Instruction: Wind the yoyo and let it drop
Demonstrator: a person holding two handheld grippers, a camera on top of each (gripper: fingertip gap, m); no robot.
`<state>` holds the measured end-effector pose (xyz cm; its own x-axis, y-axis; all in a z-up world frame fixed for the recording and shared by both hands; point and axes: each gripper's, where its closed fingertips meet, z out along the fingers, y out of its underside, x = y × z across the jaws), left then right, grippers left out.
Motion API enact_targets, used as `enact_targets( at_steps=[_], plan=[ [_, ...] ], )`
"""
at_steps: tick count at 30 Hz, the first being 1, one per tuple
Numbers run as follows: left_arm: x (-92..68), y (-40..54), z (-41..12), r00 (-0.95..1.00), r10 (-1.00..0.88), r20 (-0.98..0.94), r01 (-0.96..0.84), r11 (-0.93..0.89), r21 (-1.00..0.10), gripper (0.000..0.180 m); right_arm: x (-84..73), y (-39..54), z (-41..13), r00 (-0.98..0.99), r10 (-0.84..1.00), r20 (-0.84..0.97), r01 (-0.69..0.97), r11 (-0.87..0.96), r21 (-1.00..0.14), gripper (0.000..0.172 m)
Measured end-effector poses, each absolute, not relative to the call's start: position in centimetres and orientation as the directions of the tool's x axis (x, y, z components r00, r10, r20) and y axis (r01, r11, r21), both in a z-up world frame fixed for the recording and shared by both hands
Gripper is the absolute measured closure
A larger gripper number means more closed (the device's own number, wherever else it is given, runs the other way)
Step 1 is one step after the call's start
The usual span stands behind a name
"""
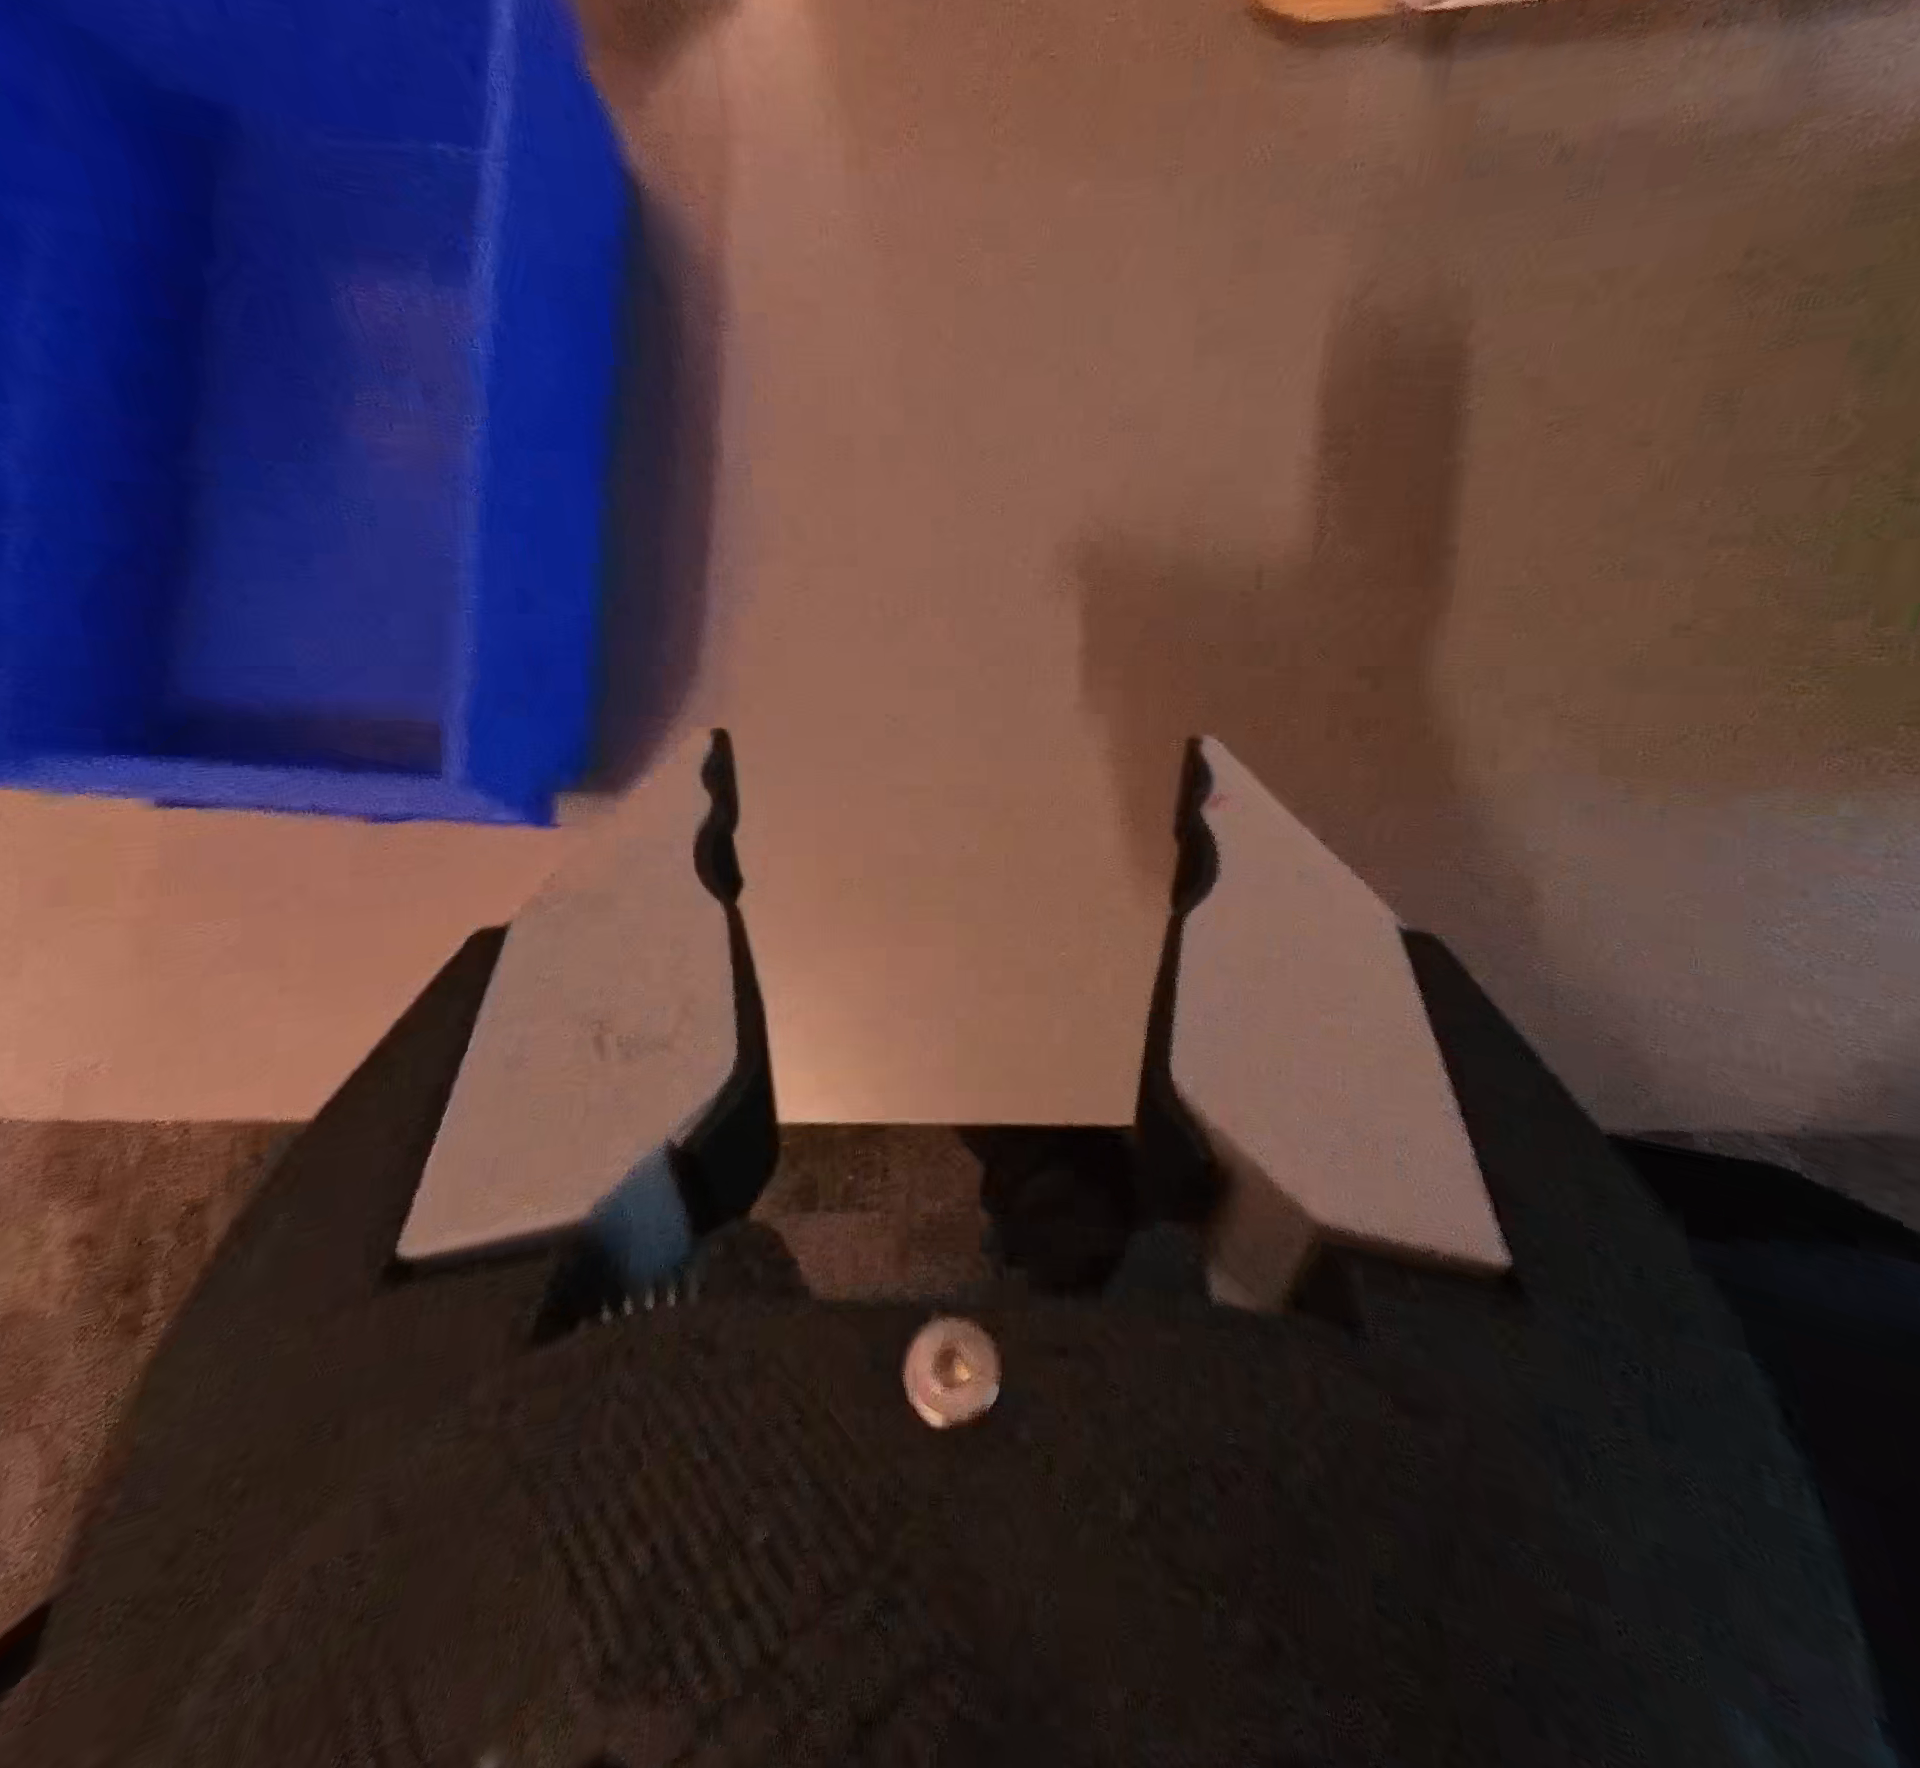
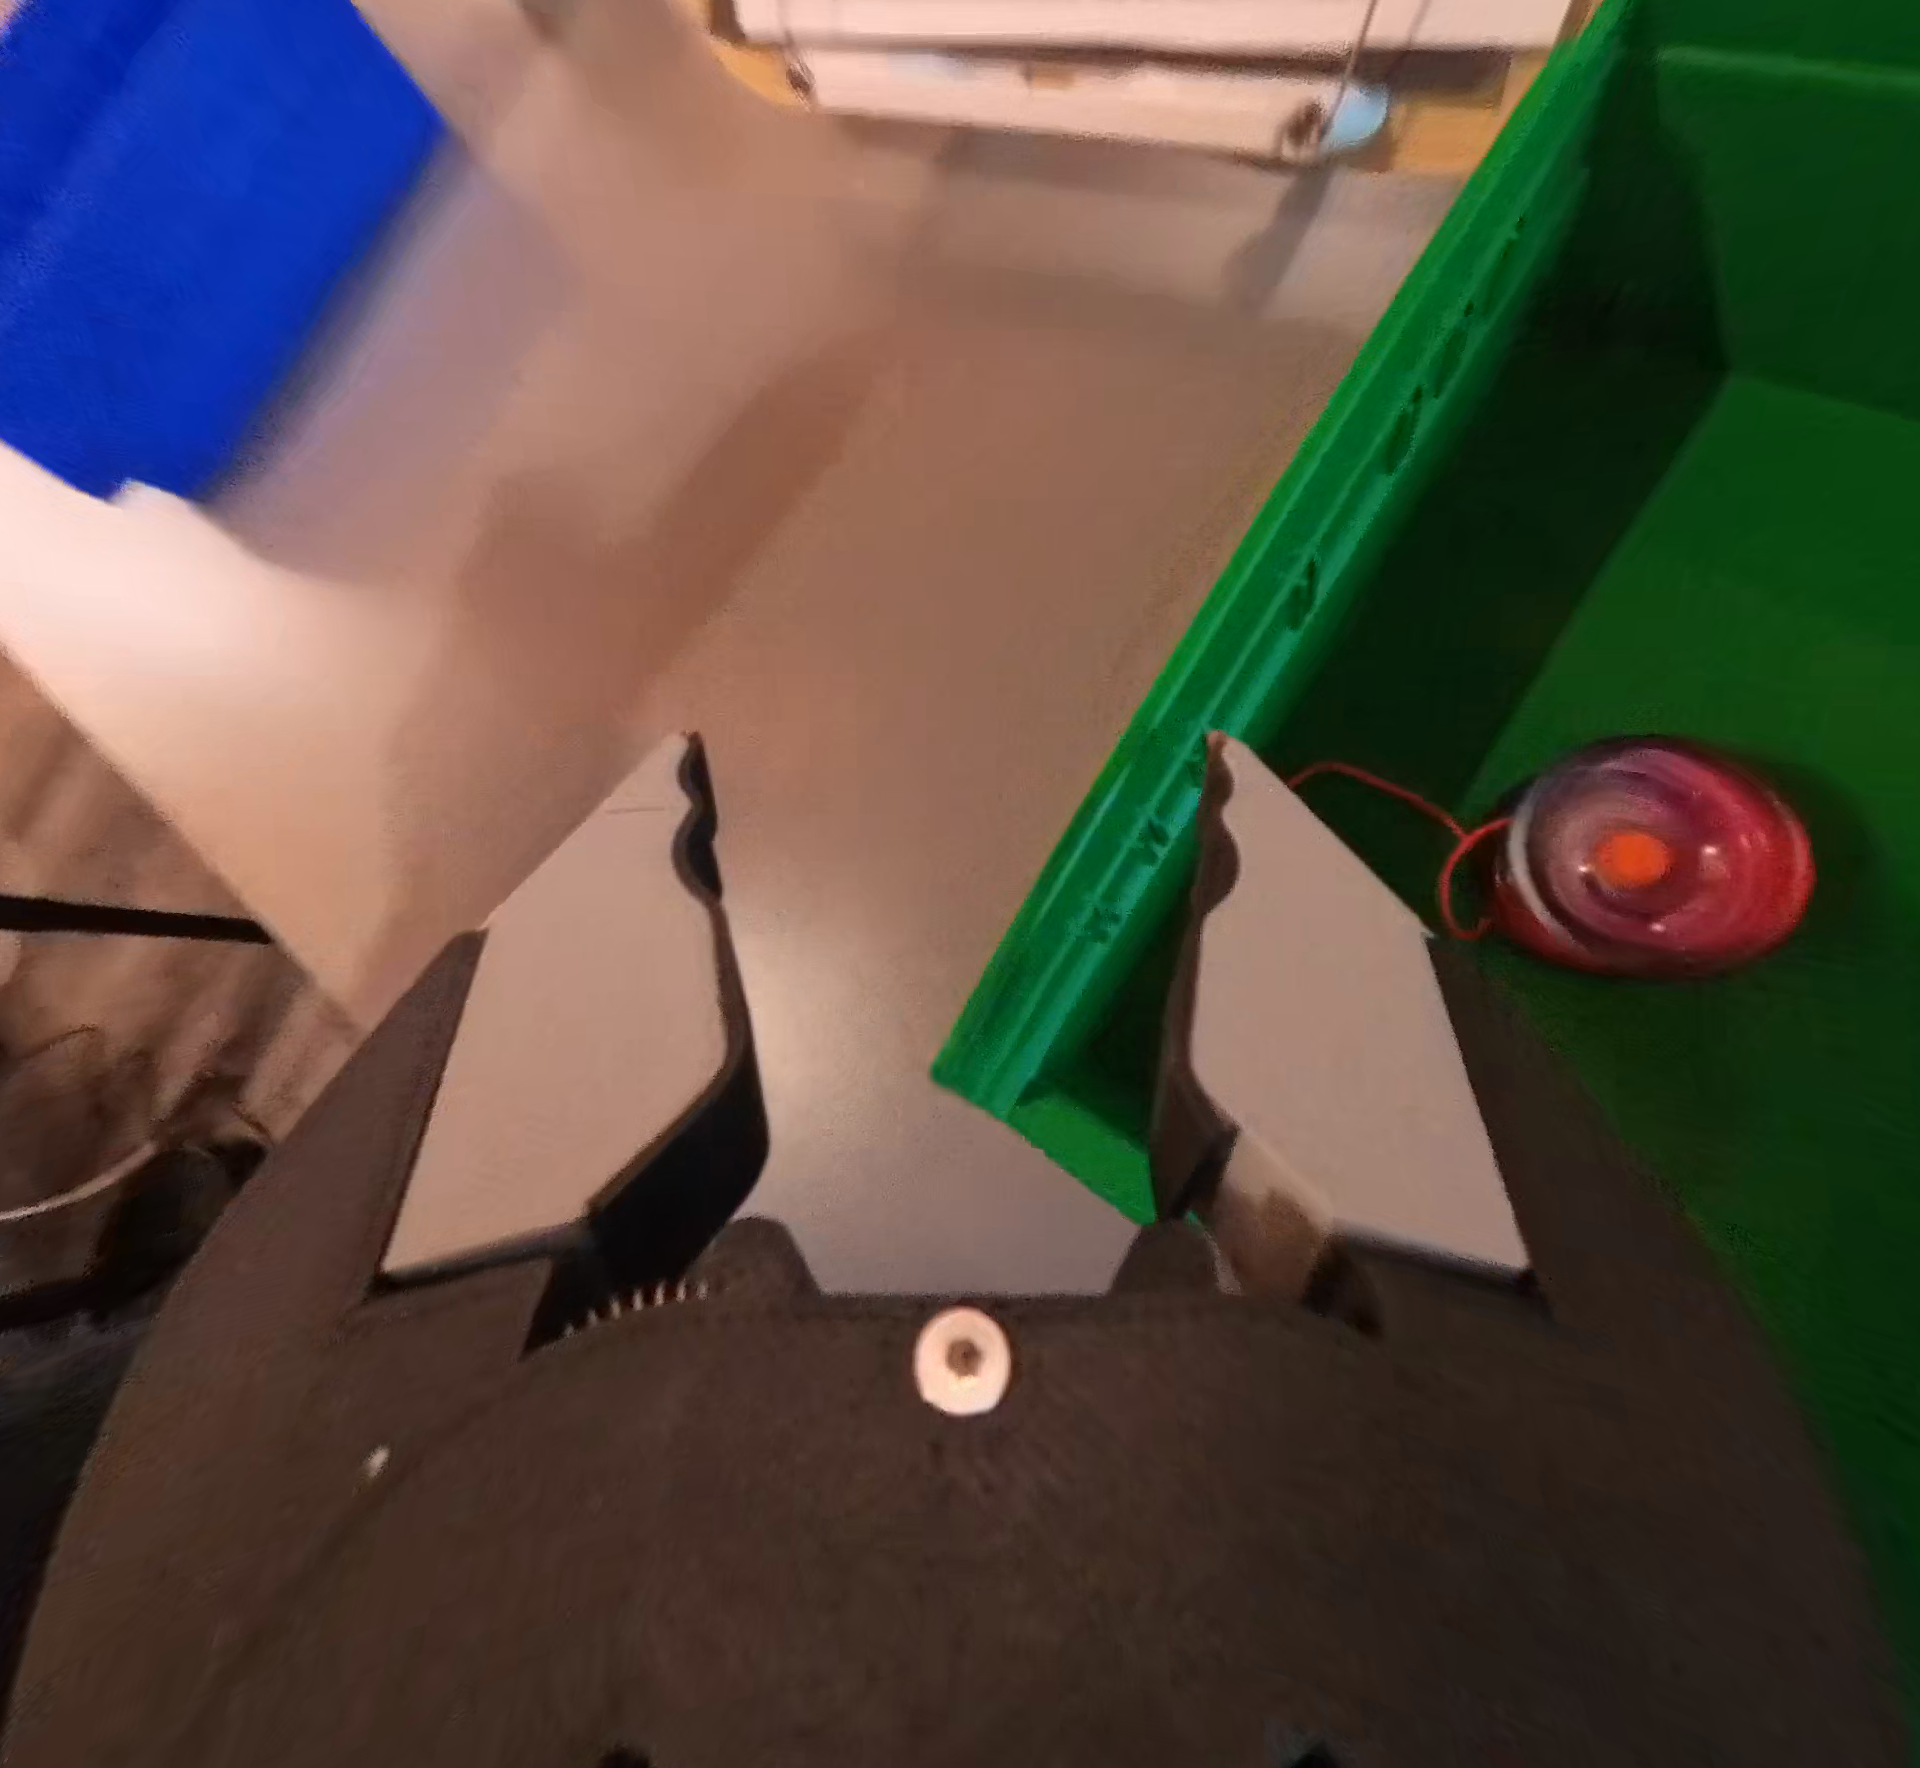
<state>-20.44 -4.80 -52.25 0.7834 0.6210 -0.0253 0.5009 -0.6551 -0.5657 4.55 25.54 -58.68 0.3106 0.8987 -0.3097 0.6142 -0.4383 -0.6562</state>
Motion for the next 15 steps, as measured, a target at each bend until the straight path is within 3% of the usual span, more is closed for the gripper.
enact_targets(
  at_steps=[3, 5, 10, 12, 15],
  plan=[
    [-26.0, -9.9, -53.1, 0.748, 0.659, -0.077, 0.512, -0.647, -0.565, 0.096, 4.5, 26.7, -61.7, 0.357, 0.929, -0.098, 0.735, -0.345, -0.584, 0.124],
    [-29.3, -12.1, -55.2, 0.75, 0.658, -0.074, 0.524, -0.658, -0.541, 0.096, 4.6, 25.7, -61.6, 0.387, 0.91, -0.15, 0.725, -0.401, -0.559, 0.158],
    [-33.6, -14.2, -63.1, 0.803, 0.595, 0.039, 0.557, -0.725, -0.405, 0.106, 7.5, 21.6, -61.7, 0.516, 0.856, -0.019, 0.725, -0.449, -0.522, 0.168],
    [-32.9, -13.4, -64.9, 0.868, 0.48, 0.124, 0.489, -0.787, -0.377, 0.165, 8.2, 19.1, -61.7, 0.554, 0.832, -0.024, 0.707, -0.485, -0.514, 0.168],
    [-35.1, -14.1, -64.5, 0.9, 0.432, -0.054, 0.373, -0.829, -0.417, 0.173, 7.8, 14.5, -61.7, 0.547, 0.836, -0.043, 0.72, -0.496, -0.484, 0.168]
  ],
)
